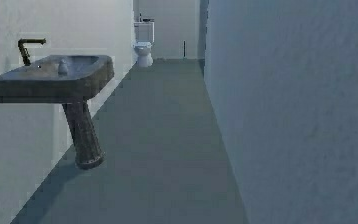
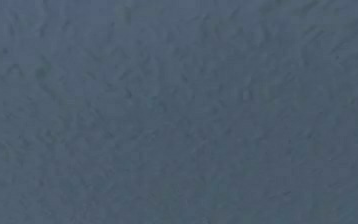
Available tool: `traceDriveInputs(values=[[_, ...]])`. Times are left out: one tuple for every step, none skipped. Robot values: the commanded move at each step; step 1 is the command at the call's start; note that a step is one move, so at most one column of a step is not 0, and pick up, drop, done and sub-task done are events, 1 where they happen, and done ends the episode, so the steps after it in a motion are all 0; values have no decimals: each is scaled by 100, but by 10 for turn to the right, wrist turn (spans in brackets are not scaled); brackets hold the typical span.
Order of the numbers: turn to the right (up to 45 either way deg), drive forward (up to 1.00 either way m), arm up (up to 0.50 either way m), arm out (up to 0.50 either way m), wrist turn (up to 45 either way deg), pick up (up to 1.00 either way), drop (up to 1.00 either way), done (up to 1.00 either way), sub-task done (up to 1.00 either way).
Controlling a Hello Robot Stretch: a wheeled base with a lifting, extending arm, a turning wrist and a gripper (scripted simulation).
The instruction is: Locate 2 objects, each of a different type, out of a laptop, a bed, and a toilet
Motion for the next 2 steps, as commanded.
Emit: traceDriveInputs(values=[[60, 0, 0, 0, 0, 0, 0, 0, 0], [0, 30, 0, 0, 0, 0, 0, 0, 0]])
